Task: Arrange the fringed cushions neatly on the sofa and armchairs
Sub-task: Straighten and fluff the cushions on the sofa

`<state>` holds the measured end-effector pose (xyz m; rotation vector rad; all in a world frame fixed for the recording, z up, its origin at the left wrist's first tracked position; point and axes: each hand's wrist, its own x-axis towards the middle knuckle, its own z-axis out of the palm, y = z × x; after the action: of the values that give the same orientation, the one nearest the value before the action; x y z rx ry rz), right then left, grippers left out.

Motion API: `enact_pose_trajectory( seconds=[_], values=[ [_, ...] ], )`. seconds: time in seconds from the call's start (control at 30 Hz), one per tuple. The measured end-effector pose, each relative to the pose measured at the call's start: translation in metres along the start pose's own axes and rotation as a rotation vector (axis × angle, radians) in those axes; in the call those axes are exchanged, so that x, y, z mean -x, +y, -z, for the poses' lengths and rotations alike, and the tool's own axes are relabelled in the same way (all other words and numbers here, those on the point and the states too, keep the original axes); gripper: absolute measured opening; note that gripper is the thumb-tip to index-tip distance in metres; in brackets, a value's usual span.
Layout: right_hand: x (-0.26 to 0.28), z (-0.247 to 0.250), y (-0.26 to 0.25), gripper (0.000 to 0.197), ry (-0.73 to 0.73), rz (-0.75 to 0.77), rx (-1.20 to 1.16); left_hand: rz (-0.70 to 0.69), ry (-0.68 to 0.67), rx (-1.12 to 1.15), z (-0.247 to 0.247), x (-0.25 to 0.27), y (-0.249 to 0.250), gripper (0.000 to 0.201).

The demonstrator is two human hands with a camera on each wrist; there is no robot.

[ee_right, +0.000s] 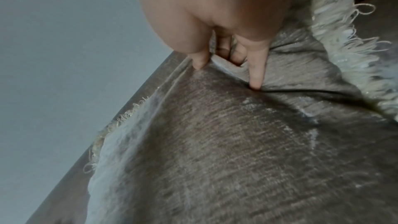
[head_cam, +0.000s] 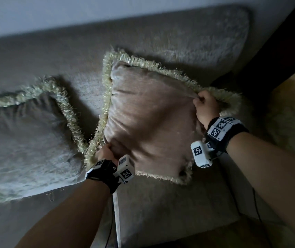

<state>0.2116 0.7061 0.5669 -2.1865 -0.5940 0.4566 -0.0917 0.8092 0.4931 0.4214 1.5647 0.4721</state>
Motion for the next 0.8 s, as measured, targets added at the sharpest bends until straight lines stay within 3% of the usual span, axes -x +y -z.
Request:
enact_pose_trajectory(
  seconds=[0.07,0.17,0.27,0.33,0.6,0.7,0.8],
  values=[
    [0.003,0.005,0.004,0.019,0.034,-0.070,-0.119,-0.048,-0.001,0.113,-0.001,0.005,0.016,0.017],
    [-0.003,0.018,0.008,0.021,0.081,-0.161,-0.231,-0.181,0.042,0.141,-0.005,0.001,0.041,0.035],
    [-0.016,0.027,0.004,0.003,0.131,-0.173,-0.355,-0.282,0.093,0.146,-0.025,0.035,0.084,0.020],
    [-0.023,0.030,0.006,0.006,0.154,-0.171,-0.422,-0.378,0.087,0.197,-0.035,0.044,0.099,0.009],
    [-0.031,0.004,0.080,0.011,0.186,-0.310,-0.293,-0.367,0.060,0.035,-0.034,0.014,0.075,0.009],
    [-0.031,0.003,0.092,0.011,0.200,-0.345,-0.254,-0.362,0.098,-0.030,-0.034,-0.002,0.065,0.033],
    [-0.040,0.009,0.091,0.009,0.201,-0.324,-0.230,-0.305,0.073,-0.042,-0.041,0.004,0.059,0.016]
  ],
)
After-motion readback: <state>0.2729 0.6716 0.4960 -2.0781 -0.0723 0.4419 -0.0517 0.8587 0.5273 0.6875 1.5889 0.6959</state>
